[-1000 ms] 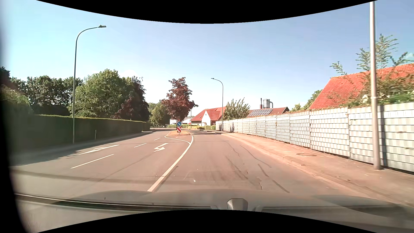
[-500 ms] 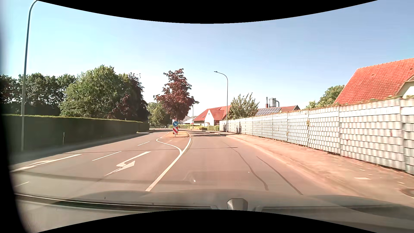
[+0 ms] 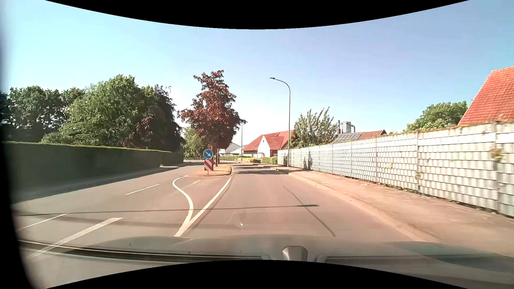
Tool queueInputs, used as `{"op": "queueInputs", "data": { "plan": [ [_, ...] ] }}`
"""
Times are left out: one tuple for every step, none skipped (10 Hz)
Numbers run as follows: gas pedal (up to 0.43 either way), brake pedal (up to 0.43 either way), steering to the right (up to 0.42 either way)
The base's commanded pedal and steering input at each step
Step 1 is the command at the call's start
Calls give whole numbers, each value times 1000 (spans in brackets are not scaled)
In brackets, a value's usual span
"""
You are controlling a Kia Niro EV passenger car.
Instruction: Follow the waypoints while adhering to traffic rules and regulations
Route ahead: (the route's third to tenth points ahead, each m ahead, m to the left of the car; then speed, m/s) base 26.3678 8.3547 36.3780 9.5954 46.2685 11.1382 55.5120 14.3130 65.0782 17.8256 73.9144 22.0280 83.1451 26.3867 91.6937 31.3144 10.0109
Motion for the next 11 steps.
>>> {"op": "queueInputs", "data": {
  "plan": [
    [240,6,-21],
    [240,6,-25],
    [240,6,-30],
    [240,6,-30],
    [240,6,-30],
    [220,6,-31],
    [209,6,-32],
    [209,6,-32],
    [197,6,-31],
    [197,6,-31],
    [197,6,-32]
  ]
}}
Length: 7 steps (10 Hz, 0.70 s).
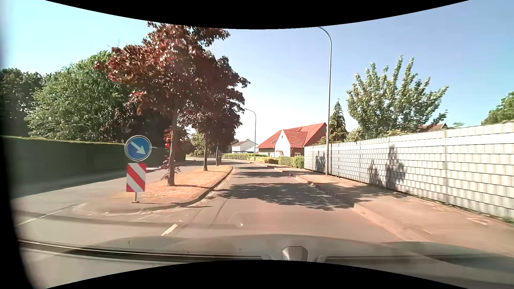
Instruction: Follow the waypoints while adhering to traffic rules and regulations
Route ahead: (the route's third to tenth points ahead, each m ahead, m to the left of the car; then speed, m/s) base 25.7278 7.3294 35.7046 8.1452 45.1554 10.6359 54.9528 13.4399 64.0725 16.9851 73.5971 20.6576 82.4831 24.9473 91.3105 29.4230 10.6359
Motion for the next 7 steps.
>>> {"op": "queueInputs", "data": {
  "plan": [
    [197,12,-31],
    [189,6,-32],
    [189,6,-32],
    [189,6,-31],
    [189,6,-31],
    [189,6,-31],
    [189,6,-32]
  ]
}}
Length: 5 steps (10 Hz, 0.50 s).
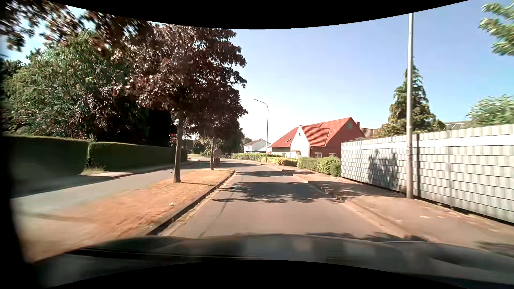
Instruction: Follow the waypoints while adhering to traffic rules and regulations
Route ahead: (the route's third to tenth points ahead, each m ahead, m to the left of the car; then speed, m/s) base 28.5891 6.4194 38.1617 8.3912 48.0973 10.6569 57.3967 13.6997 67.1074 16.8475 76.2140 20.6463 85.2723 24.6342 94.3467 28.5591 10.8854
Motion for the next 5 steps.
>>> {"op": "queueInputs", "data": {
  "plan": [
    [189,6,-32],
    [177,6,-32],
    [177,6,-32],
    [177,6,-31],
    [177,6,-31]
  ]
}}
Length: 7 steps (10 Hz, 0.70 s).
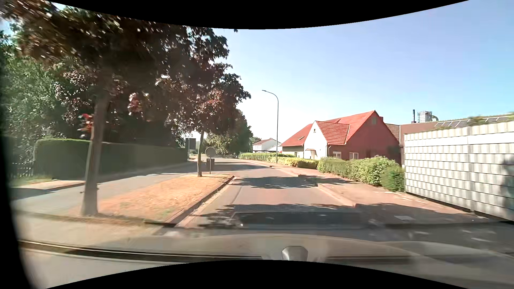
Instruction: Follow the waypoints while adhering to traffic rules and regulations
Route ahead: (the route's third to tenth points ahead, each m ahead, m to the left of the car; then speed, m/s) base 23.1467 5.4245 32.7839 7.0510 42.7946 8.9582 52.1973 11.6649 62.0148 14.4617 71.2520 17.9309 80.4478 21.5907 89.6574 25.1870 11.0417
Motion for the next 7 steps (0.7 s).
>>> {"op": "queueInputs", "data": {
  "plan": [
    [169,6,-31],
    [169,6,-31],
    [169,6,-31],
    [169,6,-31],
    [169,6,-31],
    [169,6,-31],
    [169,6,-31]
  ]
}}
